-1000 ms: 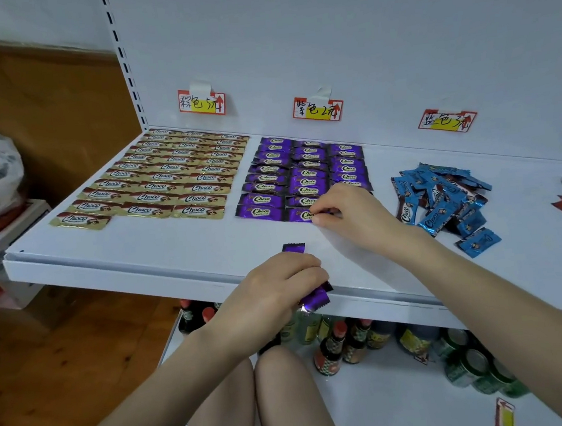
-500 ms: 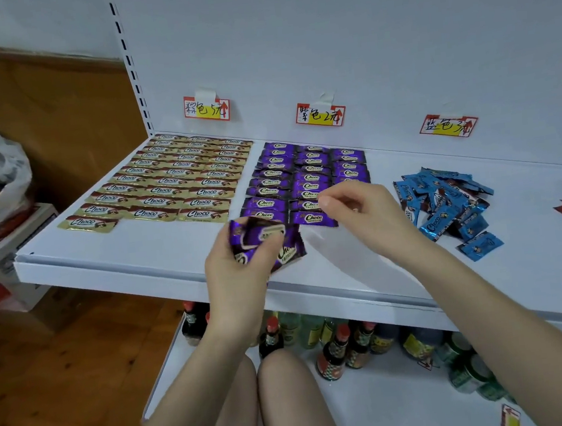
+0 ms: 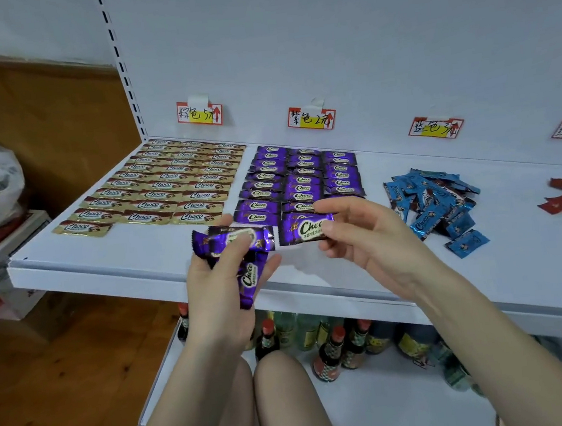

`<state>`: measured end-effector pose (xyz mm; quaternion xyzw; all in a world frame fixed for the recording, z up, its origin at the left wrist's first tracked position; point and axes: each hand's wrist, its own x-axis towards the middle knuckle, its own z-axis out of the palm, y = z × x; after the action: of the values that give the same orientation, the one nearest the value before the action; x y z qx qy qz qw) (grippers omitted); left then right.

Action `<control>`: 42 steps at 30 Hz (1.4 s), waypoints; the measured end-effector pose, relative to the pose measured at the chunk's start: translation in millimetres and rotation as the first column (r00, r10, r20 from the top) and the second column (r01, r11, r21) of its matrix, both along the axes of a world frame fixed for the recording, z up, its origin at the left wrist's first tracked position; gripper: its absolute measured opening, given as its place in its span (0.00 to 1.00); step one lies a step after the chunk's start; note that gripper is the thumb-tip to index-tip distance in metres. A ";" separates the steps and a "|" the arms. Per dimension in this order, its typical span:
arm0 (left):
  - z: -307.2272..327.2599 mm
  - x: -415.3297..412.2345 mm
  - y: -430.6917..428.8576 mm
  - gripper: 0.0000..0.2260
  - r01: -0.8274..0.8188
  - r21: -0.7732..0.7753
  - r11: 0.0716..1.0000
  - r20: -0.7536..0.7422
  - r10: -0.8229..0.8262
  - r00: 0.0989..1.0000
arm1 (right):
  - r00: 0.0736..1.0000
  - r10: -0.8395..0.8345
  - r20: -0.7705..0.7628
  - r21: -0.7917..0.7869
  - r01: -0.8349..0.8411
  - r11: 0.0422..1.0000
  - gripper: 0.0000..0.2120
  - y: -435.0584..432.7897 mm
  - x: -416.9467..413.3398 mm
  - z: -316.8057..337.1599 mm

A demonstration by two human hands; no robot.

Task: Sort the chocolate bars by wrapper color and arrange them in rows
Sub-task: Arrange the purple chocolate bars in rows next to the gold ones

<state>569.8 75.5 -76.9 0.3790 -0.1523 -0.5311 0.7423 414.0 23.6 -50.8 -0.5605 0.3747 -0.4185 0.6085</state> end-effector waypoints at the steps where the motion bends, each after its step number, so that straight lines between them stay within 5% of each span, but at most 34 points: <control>1: -0.4 -0.5 1.2 0.09 0.033 0.000 0.999 0.028 -0.033 0.999 | 0.999 0.022 0.028 0.025 -0.023 0.999 0.09 0.8 -1.3 1.0; 6: -0.1 -13.2 4.2 0.10 0.201 -0.026 0.979 0.151 -0.195 0.969 | 0.994 0.065 -0.087 -0.001 -0.066 0.998 0.08 2.6 -4.7 -2.3; 10: -1.0 -19.4 0.1 0.11 0.203 -0.001 0.979 0.174 -0.200 0.964 | 0.900 -0.131 -0.416 -0.410 -0.057 0.910 0.11 0.8 -16.0 -8.9; 14: -2.3 -24.9 -3.9 0.11 0.239 0.029 0.971 0.169 -0.240 0.956 | 0.840 -0.230 -0.492 -0.667 -0.194 0.719 0.09 -3.9 -29.0 -16.5; 19: -6.8 -28.9 -6.1 0.03 0.258 0.121 0.959 0.102 -0.270 0.957 | 0.770 -0.321 -0.552 -0.633 -0.136 0.762 0.06 -17.9 -55.1 -18.8; 24: -3.6 -27.9 -9.0 0.05 0.258 0.156 0.953 0.064 -0.270 0.961 | 0.537 -0.386 -0.750 -0.555 -0.193 0.809 0.05 -31.7 -74.5 -23.6; 42: 3.5 -32.8 -9.8 0.03 0.250 0.251 0.935 0.040 -0.268 0.963 | 0.389 -0.445 -0.806 -0.556 -0.243 0.795 0.10 -57.1 -51.9 -29.5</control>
<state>537.0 65.7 -73.5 0.4632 -0.1620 -0.6245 0.6076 362.2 -33.5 -80.3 -0.8288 0.5286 -0.1730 0.0611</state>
